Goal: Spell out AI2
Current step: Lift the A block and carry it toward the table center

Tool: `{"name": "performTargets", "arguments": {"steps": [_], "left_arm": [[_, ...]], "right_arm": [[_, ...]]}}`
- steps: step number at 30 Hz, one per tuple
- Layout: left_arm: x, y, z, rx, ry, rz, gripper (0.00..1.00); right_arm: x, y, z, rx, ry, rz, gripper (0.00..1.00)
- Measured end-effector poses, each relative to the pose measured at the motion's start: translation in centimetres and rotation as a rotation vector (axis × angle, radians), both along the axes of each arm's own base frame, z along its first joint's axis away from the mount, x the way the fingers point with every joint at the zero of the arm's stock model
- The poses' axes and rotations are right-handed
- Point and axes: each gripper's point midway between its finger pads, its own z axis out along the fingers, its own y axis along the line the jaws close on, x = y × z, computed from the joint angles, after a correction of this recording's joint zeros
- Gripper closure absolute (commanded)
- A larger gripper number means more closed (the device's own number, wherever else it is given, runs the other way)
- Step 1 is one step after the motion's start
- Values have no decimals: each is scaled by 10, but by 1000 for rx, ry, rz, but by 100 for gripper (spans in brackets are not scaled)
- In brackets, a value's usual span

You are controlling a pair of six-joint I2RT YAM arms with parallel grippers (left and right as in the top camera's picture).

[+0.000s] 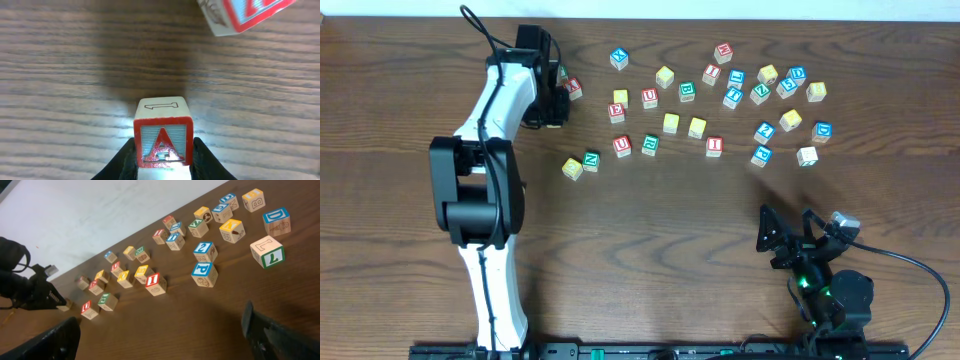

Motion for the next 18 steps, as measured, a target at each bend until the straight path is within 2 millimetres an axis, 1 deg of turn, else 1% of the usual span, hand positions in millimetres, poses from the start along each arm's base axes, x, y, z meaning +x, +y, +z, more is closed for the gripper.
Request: {"name": "performTargets", "arguments": {"steps": [2, 5, 6, 7, 9, 11, 13, 18], "left_arm": [[2, 0, 12, -2, -24, 0, 81], [4, 0, 45, -5, -87, 0, 81], [3, 0, 56, -6, -104, 0, 85], [2, 0, 68, -8, -123, 0, 85], [-1, -1, 85, -13, -148, -1, 86], [-8, -2, 101, -21, -161, -3, 86], [-17, -4, 113, -36, -157, -6, 92], [-41, -6, 136, -61, -134, 17, 92]], "right_arm": [[0, 0, 0, 0, 0, 0, 1], [0, 0, 0, 0, 0, 0, 1], [0, 0, 0, 0, 0, 0, 1], [0, 0, 0, 0, 0, 0, 1], [0, 0, 0, 0, 0, 0, 1], [0, 0, 0, 0, 0, 0, 1], [0, 0, 0, 0, 0, 0, 1], [0, 0, 0, 0, 0, 0, 1]]}}
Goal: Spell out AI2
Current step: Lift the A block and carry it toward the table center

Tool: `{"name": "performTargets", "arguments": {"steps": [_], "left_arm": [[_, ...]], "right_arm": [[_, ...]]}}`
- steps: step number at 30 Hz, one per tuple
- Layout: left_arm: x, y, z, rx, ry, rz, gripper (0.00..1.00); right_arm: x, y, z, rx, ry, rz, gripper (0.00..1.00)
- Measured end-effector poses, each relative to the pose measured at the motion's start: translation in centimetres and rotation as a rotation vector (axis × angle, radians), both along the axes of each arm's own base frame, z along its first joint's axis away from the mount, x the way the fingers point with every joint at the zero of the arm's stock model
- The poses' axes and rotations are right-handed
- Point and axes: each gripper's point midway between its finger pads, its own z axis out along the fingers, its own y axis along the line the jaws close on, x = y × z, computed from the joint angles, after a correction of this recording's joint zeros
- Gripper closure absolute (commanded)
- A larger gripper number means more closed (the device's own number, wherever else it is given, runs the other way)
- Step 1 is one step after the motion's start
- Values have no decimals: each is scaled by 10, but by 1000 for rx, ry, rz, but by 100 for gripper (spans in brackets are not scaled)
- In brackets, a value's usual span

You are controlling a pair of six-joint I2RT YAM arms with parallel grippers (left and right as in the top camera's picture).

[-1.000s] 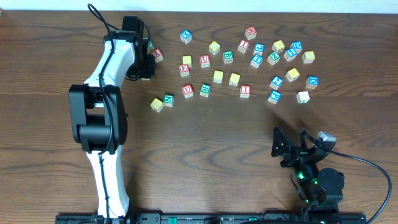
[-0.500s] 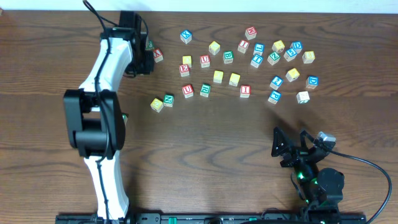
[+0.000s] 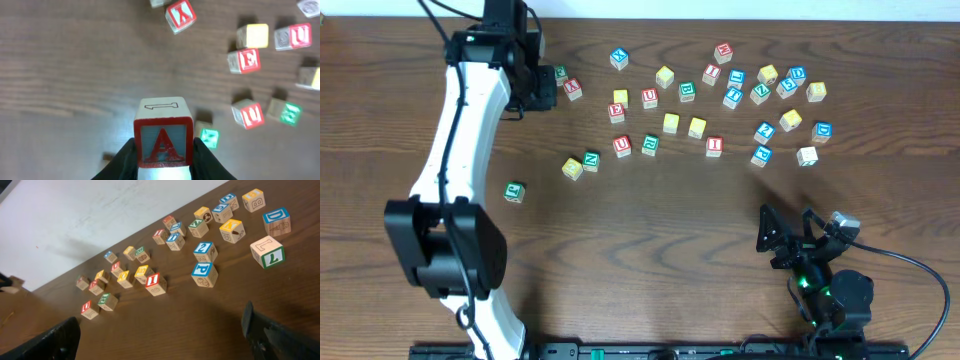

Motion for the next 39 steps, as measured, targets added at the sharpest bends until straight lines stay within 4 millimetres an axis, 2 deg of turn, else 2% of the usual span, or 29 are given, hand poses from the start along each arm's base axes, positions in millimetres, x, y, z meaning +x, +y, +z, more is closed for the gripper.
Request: {"name": "performTargets", "arguments": {"steps": [5, 10, 14, 17, 22, 30, 36, 39], "left_arm": [[-17, -7, 29, -18, -28, -5, 92], [-38, -31, 56, -27, -59, -60, 92], [-50, -48, 66, -35, -71, -102, 92], [-62, -57, 67, -40, -68, -118, 92], [-88, -66, 49, -46, -40, -122, 92], [-129, -86, 3, -72, -11, -118, 92], [-148, -106, -39, -85, 27, -132, 93], [-149, -109, -47, -90, 30, -125, 92]], "right_arm": [[0, 0, 0, 0, 0, 0, 1], [0, 0, 0, 0, 0, 0, 1], [0, 0, 0, 0, 0, 0, 1], [0, 0, 0, 0, 0, 0, 1], [0, 0, 0, 0, 0, 0, 1], [0, 0, 0, 0, 0, 0, 1], [0, 0, 0, 0, 0, 0, 1], [0, 0, 0, 0, 0, 0, 1]]}}
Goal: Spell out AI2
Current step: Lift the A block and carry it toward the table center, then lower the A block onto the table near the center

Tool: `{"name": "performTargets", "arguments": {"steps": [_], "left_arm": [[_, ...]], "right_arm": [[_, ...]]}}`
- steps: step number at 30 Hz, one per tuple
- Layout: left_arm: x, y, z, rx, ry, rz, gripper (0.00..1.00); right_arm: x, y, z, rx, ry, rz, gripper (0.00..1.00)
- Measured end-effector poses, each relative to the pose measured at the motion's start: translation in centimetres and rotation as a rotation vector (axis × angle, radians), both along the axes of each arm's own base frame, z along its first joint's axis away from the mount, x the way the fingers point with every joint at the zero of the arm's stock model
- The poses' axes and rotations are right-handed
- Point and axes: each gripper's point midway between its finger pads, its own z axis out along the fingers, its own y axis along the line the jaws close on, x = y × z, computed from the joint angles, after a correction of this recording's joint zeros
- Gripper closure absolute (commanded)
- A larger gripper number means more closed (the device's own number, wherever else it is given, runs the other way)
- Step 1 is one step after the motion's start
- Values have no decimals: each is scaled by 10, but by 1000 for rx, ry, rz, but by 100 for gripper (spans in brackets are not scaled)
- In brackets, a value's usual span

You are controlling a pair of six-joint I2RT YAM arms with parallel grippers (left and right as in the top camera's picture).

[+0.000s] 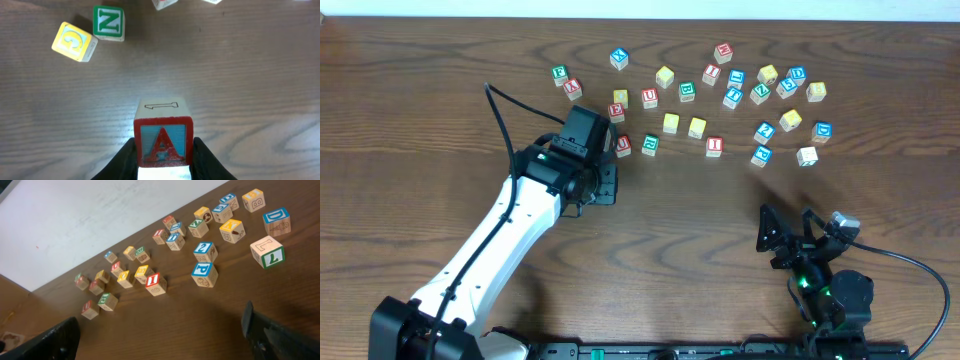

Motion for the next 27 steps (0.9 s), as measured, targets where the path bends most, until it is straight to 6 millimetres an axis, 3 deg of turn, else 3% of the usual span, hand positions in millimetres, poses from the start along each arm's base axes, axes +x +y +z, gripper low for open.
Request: {"name": "performTargets", "arguments": {"steps": [6, 14, 22, 27], "left_arm": [[9, -2, -6, -4, -11, 32, 93], [17, -4, -32, 24, 29, 59, 92], [20, -30, -29, 1, -24, 1, 93], [20, -33, -34, 21, -24, 6, 92]], "right_arm": [[0, 0, 0, 0, 0, 0, 1], [0, 0, 0, 0, 0, 0, 1], [0, 0, 0, 0, 0, 0, 1], [0, 0, 0, 0, 0, 0, 1]]}}
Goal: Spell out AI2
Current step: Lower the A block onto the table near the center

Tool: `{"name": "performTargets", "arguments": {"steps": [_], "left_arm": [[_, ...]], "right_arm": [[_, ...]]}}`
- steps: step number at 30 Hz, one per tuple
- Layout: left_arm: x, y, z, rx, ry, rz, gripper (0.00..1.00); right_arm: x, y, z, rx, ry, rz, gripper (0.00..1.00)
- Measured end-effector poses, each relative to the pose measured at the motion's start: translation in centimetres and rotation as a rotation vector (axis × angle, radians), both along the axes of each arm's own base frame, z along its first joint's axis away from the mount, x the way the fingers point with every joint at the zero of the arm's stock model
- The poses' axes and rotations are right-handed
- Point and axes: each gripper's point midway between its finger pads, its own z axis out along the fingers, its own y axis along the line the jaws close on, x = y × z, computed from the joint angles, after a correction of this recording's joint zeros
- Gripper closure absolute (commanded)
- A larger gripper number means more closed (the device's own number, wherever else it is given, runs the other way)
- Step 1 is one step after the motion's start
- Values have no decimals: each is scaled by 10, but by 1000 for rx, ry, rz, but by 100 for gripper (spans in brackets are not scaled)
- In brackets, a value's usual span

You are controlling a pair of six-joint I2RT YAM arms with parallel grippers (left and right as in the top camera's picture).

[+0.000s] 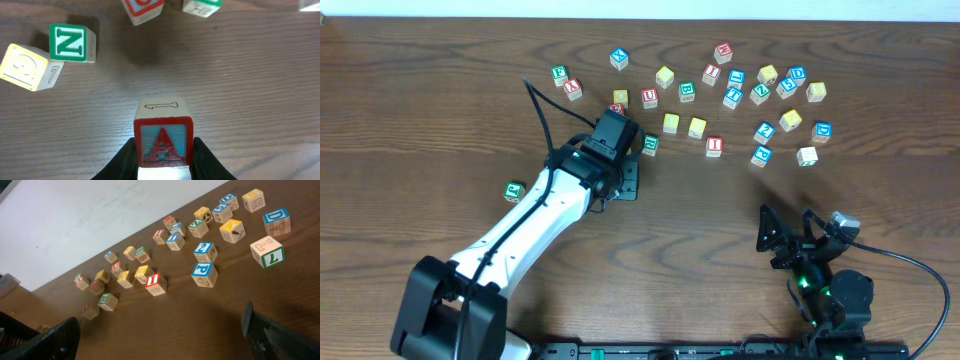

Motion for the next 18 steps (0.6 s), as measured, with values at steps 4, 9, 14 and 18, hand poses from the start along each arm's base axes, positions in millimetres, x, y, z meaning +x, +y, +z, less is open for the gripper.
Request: {"name": "performTargets", "arguments": {"steps": [4, 9, 14, 18], "left_arm": [[-1, 2, -21, 37, 45, 9, 92], [0, 1, -44, 57, 90, 36, 92], [1, 1, -45, 51, 89, 50, 93], [2, 1, -45, 50, 88, 51, 93]], "right_arm": [[0, 0, 0, 0, 0, 0, 1], [0, 0, 0, 0, 0, 0, 1], [0, 0, 0, 0, 0, 0, 1], [0, 0, 0, 0, 0, 0, 1]]}}
